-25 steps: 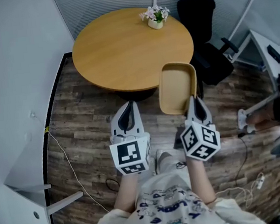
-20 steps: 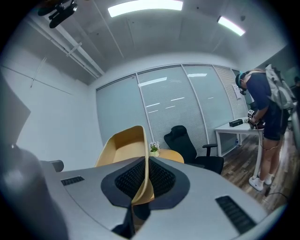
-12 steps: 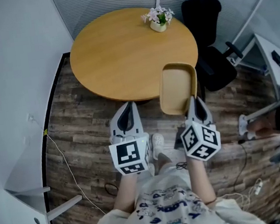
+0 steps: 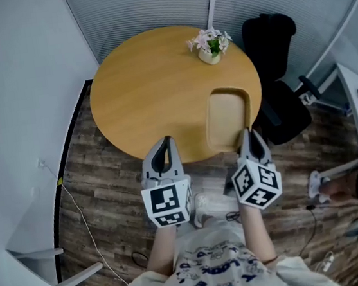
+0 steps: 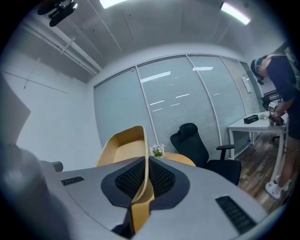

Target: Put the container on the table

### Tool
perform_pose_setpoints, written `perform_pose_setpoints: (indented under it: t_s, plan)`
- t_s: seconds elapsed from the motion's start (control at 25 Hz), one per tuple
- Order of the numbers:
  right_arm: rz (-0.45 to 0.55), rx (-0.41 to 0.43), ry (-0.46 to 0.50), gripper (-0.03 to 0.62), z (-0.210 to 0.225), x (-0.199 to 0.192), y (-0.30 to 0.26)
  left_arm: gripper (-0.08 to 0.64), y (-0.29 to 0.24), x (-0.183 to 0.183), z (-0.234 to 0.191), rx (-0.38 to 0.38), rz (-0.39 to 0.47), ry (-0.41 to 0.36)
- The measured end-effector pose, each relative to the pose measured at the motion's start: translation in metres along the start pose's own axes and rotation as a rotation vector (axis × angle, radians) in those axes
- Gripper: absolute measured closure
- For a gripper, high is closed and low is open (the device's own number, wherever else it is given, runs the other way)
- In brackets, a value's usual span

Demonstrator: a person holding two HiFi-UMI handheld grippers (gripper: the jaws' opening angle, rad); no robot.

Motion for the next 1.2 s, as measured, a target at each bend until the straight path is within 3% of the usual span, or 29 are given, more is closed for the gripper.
perform_pose_setpoints:
  t_s: [0.4, 0.76, 1.2]
  plan:
    - [0.0, 0.033, -0.012, 0.572, 0.025, 0.029, -0.084, 0.557, -0.083, 0.016, 0.018, 0.025, 0.001, 0.004]
    - [-0.049, 0.03, -0.029, 0.572, 0.026, 0.024, -0.137, 0.557, -0.133, 0.013, 0.008, 0.03, -0.044, -0.001]
    - [-0.094, -0.027, -0.036, 0.572, 0.018, 0.02, -0.22, 0.557, -0.222, 0.016, -0.021, -0.031, -0.086, -0.005]
Point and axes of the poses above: the fingertips, and each gripper's own axes: y backward along the fingers, z to its right, x out of its top, the point moved 7 cm from there along y, backward along the fingers, and after that the axes turned 1 degree about x, right-handed, at the moved point
